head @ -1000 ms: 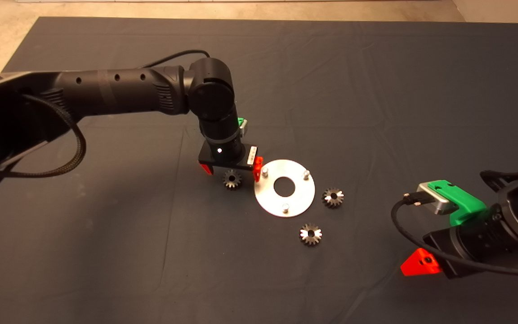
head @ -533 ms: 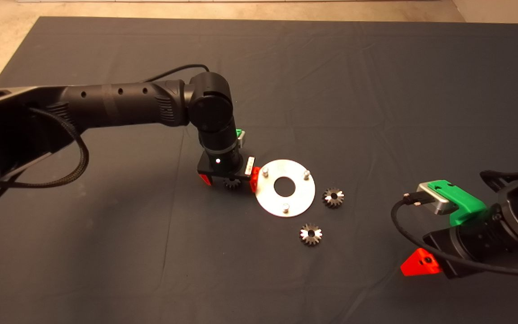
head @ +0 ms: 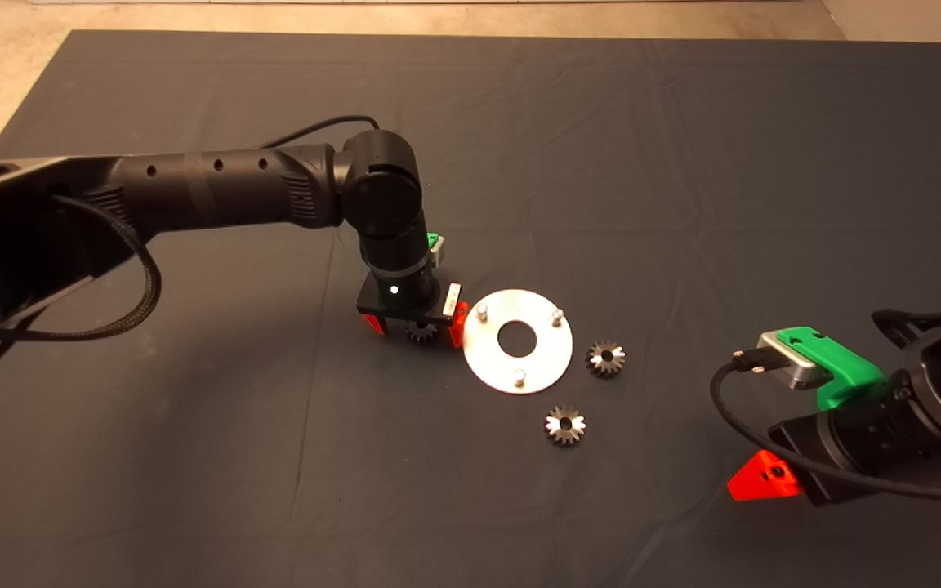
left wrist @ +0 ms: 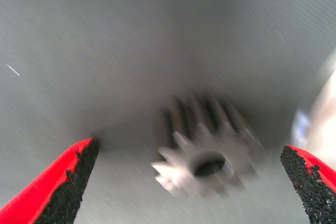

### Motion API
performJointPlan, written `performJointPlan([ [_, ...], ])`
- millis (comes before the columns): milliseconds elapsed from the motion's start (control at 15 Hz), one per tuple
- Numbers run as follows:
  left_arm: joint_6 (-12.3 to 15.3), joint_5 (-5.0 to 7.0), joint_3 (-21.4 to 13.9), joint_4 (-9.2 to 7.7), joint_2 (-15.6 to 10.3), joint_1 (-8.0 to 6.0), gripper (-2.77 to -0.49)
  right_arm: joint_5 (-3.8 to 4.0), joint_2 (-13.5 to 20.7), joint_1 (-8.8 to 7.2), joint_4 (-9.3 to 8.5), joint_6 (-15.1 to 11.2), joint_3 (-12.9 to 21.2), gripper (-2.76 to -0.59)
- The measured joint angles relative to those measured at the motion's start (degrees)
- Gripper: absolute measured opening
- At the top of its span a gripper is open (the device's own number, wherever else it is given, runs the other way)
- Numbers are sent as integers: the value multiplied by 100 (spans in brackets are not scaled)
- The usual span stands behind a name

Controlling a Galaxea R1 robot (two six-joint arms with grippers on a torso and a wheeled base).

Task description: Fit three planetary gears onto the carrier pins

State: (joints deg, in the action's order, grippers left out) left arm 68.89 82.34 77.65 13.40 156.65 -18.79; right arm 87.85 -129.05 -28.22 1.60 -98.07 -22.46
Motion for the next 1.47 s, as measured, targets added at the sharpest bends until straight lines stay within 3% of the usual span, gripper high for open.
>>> performJointPlan([
  [533,-109,66,113,-4,51,-12,-99,0,0,0,0,0,0,-89],
  [933,-128,13,134,0,307,-12,-132,0,0,0,-2,-1,0,-89],
  [1467,-126,24,132,-1,305,-12,-163,2,2,0,-2,0,0,-89],
])
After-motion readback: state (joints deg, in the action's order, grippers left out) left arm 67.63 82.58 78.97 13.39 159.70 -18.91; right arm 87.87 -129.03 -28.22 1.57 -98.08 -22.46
